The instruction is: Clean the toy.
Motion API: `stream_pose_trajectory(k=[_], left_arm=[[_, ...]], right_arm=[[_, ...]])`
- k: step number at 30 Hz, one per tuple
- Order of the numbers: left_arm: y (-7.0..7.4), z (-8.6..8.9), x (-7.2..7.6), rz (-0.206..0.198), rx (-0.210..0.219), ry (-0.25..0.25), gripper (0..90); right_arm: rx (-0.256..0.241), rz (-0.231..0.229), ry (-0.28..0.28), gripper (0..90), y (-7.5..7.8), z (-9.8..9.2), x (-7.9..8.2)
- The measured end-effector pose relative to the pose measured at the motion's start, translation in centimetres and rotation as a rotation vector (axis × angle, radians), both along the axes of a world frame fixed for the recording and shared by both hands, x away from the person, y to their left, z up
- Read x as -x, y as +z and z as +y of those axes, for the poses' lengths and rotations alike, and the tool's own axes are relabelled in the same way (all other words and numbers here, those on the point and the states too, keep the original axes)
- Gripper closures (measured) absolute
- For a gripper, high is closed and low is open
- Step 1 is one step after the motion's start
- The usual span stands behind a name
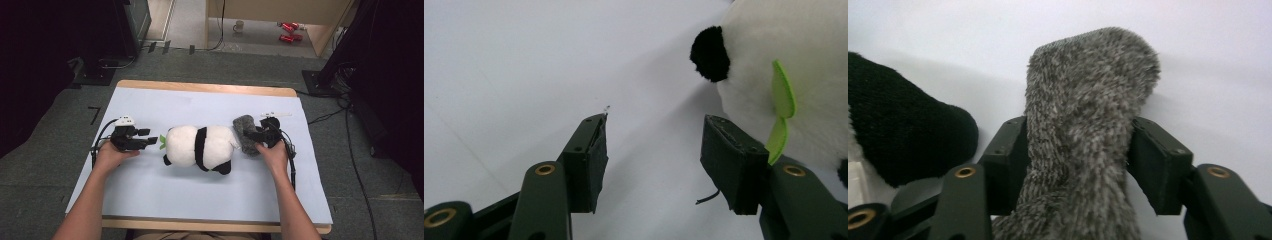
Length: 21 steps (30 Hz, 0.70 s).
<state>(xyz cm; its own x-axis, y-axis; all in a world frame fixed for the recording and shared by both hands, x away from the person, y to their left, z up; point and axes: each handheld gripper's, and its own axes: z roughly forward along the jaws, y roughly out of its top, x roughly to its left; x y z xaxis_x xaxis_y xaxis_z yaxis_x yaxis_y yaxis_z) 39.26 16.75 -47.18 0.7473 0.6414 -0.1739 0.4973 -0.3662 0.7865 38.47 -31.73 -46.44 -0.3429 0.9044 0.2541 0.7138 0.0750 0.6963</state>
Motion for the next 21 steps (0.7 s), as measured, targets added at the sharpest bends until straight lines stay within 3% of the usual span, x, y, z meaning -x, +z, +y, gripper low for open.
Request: stream_pose_trajectory(k=[6, 7, 12, 17, 21], left_arm=[[-0.2, 0.1, 0.0, -0.015, -0.023, 0.018, 43.3], [-0.2, 0.3, -0.1, -0.021, -0.033, 0.03, 43.1], [-0.6, 0.8, -0.5, -0.047, -0.052, 0.08, 40.7], [-0.9, 1.3, -0.9, -0.043, -0.101, 0.132, 39.0], [-1.1, 1.5, -1.1, -0.038, -0.108, 0.153, 38.7]], right_arm=[[0.01, -0.037, -0.007, 37.9, 0.9, -1.0, 0.7], [0.01, -0.062, -0.017, 38.9, 1.1, -2.0, 1.2], [-0.016, -0.06, -0.086, 40.1, 1.1, -4.0, 1.8], [-0.01, -0.07, -0.131, 42.3, 0.6, -5.7, 2.3], [0.001, -0.059, -0.155, 42.7, 0.0, -6.7, 2.5]])
